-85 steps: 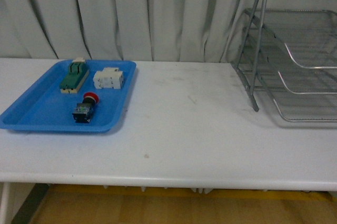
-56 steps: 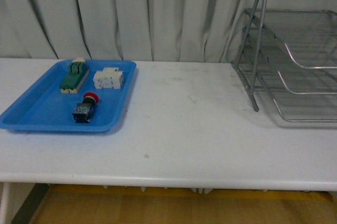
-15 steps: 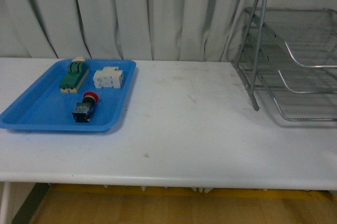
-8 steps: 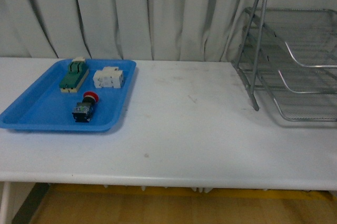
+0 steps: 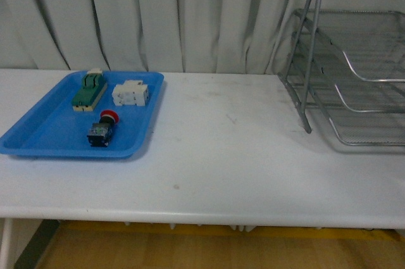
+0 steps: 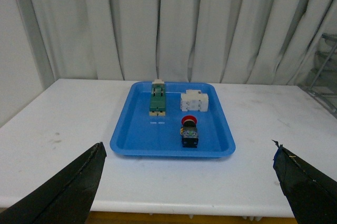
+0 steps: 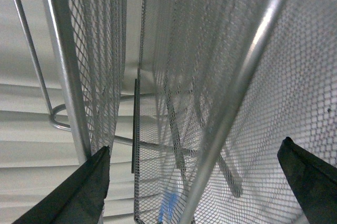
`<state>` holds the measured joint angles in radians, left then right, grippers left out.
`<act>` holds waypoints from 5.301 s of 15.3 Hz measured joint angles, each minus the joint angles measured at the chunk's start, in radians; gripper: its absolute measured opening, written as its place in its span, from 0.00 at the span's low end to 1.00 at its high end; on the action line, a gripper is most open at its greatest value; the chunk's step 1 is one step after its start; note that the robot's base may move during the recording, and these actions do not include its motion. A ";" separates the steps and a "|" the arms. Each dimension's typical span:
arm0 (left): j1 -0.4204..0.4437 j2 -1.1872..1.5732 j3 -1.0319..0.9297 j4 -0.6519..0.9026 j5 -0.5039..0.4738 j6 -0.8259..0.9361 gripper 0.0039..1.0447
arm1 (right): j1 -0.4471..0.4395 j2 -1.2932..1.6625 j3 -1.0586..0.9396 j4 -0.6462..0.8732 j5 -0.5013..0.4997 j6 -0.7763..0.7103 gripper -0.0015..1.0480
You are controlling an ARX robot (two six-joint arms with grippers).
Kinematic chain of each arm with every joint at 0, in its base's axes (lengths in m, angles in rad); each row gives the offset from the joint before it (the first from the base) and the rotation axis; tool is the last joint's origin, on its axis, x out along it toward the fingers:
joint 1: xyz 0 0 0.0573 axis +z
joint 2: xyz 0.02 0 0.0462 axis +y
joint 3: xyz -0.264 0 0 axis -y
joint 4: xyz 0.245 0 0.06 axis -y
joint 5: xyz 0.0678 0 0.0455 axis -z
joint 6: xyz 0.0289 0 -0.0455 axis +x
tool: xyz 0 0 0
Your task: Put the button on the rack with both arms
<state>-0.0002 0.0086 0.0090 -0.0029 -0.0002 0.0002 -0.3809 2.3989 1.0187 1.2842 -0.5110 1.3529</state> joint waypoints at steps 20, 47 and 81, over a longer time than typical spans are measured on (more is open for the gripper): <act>0.000 0.000 0.000 0.000 0.000 0.000 0.94 | -0.045 -0.019 -0.119 0.026 -0.021 0.113 0.04; 0.000 0.000 0.000 0.000 0.000 0.000 0.94 | -0.144 -0.290 -0.569 0.002 -0.045 0.269 0.94; 0.000 0.000 0.000 0.000 0.000 0.000 0.94 | 0.381 -2.341 -1.007 -1.280 0.509 -1.347 0.02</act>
<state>-0.0002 0.0086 0.0090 -0.0029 -0.0006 0.0006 -0.0002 0.0582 0.0113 0.0044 -0.0021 0.0055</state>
